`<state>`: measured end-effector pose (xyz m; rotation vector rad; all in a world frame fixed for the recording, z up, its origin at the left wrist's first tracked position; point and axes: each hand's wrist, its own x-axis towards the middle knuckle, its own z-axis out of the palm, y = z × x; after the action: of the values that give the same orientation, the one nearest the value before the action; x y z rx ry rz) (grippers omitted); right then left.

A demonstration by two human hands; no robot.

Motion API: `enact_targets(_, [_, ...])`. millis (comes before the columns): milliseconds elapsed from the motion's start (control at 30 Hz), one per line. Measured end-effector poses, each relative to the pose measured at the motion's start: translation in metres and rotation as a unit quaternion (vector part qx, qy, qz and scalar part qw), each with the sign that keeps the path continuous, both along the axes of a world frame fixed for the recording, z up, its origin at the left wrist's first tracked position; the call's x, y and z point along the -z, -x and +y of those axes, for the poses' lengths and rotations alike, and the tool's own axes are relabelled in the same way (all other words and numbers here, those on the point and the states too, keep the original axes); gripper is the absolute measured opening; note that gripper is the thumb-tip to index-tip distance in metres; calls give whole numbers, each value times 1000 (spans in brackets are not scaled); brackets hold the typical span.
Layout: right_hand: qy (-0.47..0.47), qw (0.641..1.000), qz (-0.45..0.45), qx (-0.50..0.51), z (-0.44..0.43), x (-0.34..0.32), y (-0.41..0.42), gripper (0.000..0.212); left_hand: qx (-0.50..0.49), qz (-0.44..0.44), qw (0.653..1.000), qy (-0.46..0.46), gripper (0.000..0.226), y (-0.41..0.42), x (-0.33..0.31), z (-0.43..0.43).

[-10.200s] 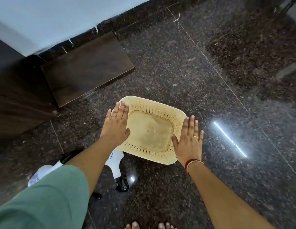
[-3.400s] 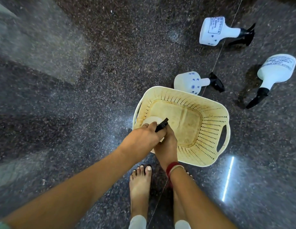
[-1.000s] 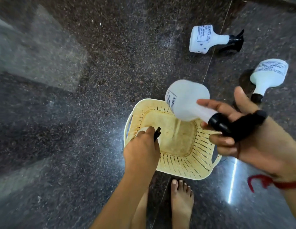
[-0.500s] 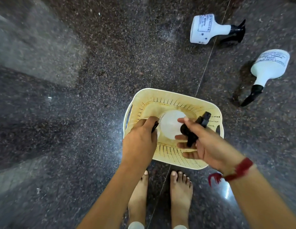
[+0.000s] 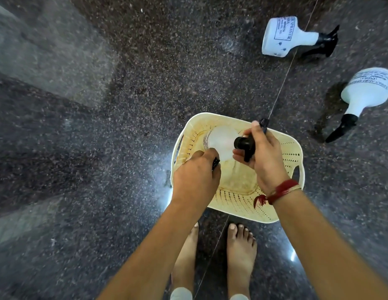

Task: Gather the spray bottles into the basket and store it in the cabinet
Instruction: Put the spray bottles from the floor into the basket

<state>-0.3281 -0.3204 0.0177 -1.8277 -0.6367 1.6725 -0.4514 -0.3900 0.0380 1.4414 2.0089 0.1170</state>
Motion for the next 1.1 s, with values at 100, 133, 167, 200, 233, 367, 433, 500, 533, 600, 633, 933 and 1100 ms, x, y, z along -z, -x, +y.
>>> enact_targets(100, [44,993,70,79,0,-1,1,21,-9,-6,1000,-8,19,1,1,-4])
enact_targets(133, [49,991,91,89,-1,-1,1,18,-11,-9,1000,-10,21,1,2,-6])
enact_targets(167, [47,989,107,92,-3,-1,2,16,-15,-10,1000,-12,26,2,2,-8])
enact_targets(200, [42,988,119,92,-6,-1,2,15,-20,-7,1000,-11,31,2,3,-10])
enact_targets(233, [37,987,129,94,-9,-1,3,15,-28,-2,1000,-3,38,3,4,-12])
enact_targets(367, [43,981,158,107,-15,-3,7,17,-78,-15,996,47,39,11,11,-25])
enact_targets(433, [39,987,128,86,-14,-3,8,18,-109,-53,992,31,26,14,15,-32])
enact_targets(500, [25,997,63,47,-14,-2,9,21,-153,-100,983,10,26,15,17,-39])
enact_targets(533, [19,998,40,40,-14,-1,9,21,-184,-126,975,6,29,15,17,-42])
enact_targets(600, [14,998,42,45,-13,0,11,18,-254,-170,952,3,35,16,17,-46])
enact_targets(633, [15,997,55,49,-12,0,11,15,-279,-184,942,6,37,17,18,-48])
enact_targets(933, [10,993,118,21,0,-1,24,21,-167,-170,971,16,27,19,18,-48])
enact_targets(1100, [-22,991,124,39,-10,2,28,34,-60,-107,992,8,21,28,18,-44])
